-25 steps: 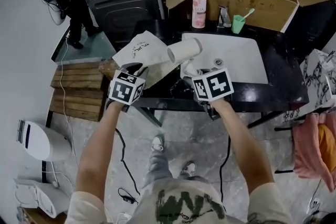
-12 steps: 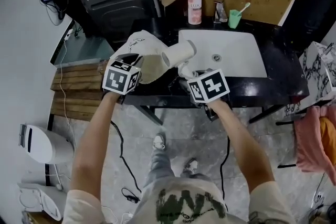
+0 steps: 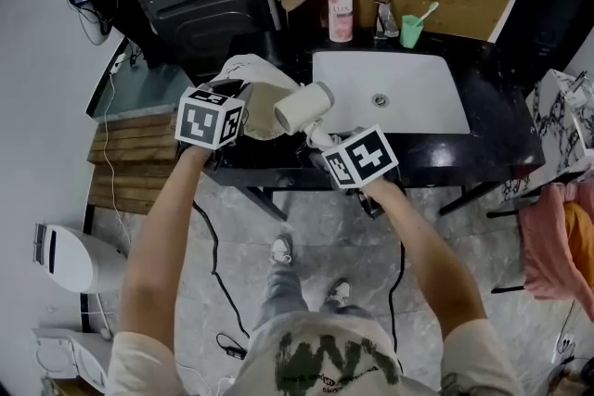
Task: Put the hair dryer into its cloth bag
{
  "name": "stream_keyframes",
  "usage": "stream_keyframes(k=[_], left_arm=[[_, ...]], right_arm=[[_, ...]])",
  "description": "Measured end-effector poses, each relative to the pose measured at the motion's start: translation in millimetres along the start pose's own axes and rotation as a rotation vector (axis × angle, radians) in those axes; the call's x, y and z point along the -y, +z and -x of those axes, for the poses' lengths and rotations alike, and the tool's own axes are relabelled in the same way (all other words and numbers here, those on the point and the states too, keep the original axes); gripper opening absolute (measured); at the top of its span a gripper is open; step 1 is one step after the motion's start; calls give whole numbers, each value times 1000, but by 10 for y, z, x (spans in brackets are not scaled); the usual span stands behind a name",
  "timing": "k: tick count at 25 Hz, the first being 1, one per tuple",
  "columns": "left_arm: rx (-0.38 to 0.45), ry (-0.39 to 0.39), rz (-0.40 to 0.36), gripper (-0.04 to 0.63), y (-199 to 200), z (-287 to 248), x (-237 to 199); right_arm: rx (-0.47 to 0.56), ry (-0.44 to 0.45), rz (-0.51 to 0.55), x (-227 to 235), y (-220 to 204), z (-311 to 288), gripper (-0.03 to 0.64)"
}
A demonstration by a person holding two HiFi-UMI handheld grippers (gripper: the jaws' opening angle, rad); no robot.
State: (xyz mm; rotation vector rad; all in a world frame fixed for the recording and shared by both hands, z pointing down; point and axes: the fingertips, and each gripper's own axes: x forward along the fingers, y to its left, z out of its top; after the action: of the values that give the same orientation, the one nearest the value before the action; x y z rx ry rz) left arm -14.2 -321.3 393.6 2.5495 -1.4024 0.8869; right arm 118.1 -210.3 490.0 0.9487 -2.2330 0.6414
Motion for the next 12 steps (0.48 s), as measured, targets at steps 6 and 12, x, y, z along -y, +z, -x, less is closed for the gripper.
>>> stream_keyframes(k=[6,12], left_arm=[[6,0,7,54,42,5,-10],[7,-9,3,53,30,25,-6]], right_arm=[[-45,40,16,-143,-98,-71,235],[-80,57,39,-232,-132,-171,235]])
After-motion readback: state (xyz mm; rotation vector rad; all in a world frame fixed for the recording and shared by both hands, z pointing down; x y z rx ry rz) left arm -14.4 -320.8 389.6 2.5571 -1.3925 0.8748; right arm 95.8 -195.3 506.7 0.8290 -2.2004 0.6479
